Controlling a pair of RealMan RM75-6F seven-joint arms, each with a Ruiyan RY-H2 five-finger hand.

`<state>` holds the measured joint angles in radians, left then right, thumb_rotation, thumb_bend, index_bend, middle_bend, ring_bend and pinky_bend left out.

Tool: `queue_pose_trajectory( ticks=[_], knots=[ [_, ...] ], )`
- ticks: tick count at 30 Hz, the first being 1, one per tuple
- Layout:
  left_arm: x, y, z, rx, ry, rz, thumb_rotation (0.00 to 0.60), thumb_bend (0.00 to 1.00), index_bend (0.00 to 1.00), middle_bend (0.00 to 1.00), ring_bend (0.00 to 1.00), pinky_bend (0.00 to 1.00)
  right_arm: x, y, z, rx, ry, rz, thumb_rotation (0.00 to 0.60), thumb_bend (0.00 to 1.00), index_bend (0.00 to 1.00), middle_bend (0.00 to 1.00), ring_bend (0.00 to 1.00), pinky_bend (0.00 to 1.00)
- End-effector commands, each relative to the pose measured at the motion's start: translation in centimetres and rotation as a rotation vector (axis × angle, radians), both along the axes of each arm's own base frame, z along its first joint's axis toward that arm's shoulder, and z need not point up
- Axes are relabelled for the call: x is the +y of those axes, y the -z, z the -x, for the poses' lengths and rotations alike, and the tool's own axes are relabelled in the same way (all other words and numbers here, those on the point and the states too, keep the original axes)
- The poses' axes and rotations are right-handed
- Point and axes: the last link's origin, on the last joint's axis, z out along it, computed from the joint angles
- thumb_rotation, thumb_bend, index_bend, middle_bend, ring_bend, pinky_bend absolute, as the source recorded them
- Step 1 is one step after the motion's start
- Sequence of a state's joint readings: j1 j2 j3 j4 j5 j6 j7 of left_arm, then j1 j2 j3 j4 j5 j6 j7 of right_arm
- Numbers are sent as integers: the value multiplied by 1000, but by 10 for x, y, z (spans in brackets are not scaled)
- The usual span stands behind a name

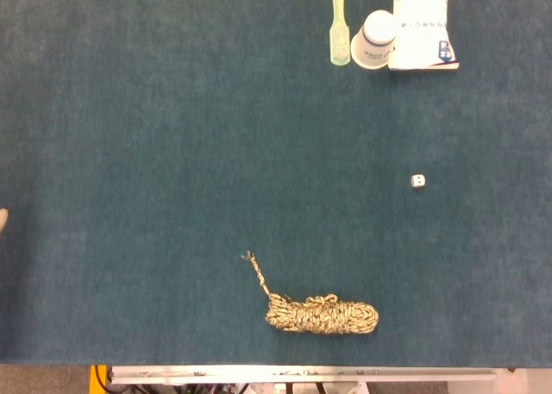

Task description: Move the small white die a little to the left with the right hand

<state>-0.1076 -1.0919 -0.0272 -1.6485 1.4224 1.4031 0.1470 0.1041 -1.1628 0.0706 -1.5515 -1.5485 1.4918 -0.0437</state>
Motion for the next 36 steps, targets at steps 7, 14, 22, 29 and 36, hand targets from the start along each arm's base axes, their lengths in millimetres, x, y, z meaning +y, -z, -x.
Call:
queue_pose_trajectory(
  ticks=[7, 14, 22, 29, 36],
  knots=[
    [-2, -5, -3, -14, 13, -9, 600, 239, 296, 295, 262, 326, -18, 0, -25, 136, -35, -146, 600, 540, 390, 659, 679, 790],
    [-2, -7, -2, -16, 5, -19, 600, 238, 296, 295, 262, 326, -34, 5, -46, 245, -38, -338, 600, 894, 395, 836, 849, 915],
    [2, -13, 3, 17, -13, -78, 600, 239, 300, 297, 263, 327, -52, 24, -60, 386, -27, -503, 600, 1000, 395, 914, 919, 967],
    [3, -16, 7, 10, -31, -91, 600, 239, 306, 299, 263, 332, -63, 45, -64, 429, -11, -606, 600, 1000, 395, 930, 932, 978],
    [4, -22, 8, 10, -30, -124, 600, 253, 316, 306, 263, 354, -73, 63, -69, 456, -9, -653, 600, 1000, 395, 936, 938, 983]
  ],
)
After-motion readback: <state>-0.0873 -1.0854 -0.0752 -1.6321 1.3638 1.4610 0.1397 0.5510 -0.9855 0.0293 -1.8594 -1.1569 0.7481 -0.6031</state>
